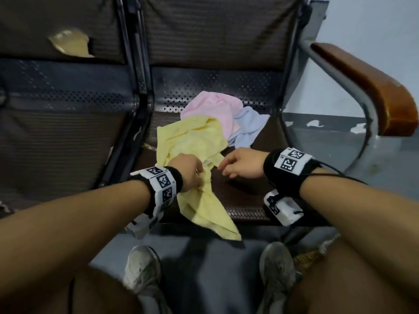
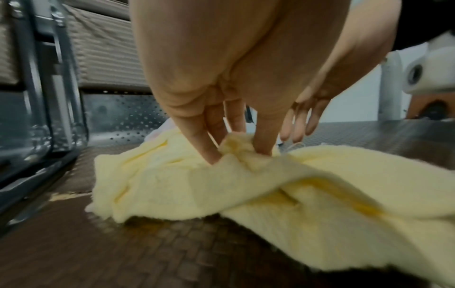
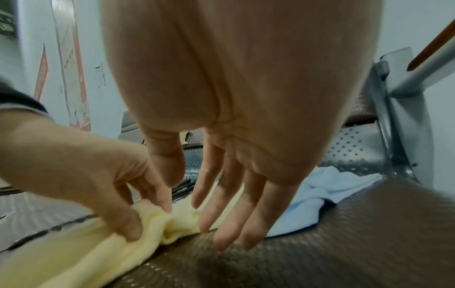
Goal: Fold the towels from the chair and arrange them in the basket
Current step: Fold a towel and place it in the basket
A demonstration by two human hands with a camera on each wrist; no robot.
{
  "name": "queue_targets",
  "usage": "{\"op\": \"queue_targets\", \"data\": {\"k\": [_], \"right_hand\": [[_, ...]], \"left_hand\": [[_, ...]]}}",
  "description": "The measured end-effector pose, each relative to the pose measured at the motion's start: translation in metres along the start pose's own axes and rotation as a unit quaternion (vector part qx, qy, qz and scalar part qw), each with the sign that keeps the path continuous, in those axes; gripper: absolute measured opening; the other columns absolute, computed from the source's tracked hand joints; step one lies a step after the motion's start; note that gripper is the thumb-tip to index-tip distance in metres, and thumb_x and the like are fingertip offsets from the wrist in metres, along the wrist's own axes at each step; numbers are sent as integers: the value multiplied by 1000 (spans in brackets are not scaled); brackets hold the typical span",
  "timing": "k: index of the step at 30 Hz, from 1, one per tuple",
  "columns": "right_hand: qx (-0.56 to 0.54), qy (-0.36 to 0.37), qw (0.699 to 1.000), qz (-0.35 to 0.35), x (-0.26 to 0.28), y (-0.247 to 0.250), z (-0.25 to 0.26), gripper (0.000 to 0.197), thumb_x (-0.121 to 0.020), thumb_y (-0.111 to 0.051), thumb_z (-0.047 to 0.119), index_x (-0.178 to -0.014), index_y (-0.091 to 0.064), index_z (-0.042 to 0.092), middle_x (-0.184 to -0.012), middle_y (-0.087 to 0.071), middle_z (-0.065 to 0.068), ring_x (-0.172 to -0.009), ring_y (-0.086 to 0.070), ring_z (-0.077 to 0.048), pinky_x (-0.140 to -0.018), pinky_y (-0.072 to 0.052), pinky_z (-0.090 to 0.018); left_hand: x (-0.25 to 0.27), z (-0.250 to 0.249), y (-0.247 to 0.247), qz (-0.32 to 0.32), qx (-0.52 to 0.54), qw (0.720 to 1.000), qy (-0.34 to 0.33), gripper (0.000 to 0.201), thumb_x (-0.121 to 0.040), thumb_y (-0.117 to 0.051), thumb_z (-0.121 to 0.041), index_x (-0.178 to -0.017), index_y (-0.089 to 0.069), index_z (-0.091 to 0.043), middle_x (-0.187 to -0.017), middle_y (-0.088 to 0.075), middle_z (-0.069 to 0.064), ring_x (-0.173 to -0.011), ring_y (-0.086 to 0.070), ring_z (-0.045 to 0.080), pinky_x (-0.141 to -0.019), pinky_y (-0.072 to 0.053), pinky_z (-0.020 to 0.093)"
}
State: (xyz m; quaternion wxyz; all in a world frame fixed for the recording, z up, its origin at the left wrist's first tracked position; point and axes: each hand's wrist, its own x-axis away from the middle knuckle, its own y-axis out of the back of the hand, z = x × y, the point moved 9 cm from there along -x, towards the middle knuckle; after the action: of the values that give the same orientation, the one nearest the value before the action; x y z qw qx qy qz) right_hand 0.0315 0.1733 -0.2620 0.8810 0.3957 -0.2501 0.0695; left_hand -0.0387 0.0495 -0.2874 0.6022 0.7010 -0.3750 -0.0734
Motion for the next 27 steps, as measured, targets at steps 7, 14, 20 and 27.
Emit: {"op": "queue_targets", "data": {"k": [7,14,20,27], "right_hand": [[-17,105,994,9,-13,-7,46,55,-76,-82,38,-124,-58,23,-113,-66,6,-101,-62,-10,-84,-50,-19],[-122,179,955,-205,18,59,52,21,-82,-53,4,-95,-64,15,-83,-62,8,-78,-59,-6,-71,-45,-25],[-300,163,898,-279,54,97,21,35,-74,-51,11,-94,-72,30,-98,-70,8,-91,-65,-9,-73,-53,-24],[-1,38,964,-262,64,86,-12,75,-72,-77,58,-135,-50,27,-127,-51,7,-112,-54,-14,-92,-45,-31]], "left_hand": [[4,-5,48,-129,338,931,-44,17,-85,-73,-33,-87,-74,-17,-71,-70,2,-69,-66,20,-72,-57,32],[10,-13,60,-89,402,908,-78,63,-65,-62,-22,-126,-49,-23,-112,-61,2,-91,-63,21,-77,-57,38],[12,-10,63,-152,106,981,-57,15,-90,-61,-26,-101,-59,-17,-98,-64,6,-100,-61,31,-74,-39,27],[36,-58,115,-244,284,915,-149,26,-97,-48,-19,-74,-58,-20,-67,-53,-15,-70,-49,10,-64,-31,26]]}}
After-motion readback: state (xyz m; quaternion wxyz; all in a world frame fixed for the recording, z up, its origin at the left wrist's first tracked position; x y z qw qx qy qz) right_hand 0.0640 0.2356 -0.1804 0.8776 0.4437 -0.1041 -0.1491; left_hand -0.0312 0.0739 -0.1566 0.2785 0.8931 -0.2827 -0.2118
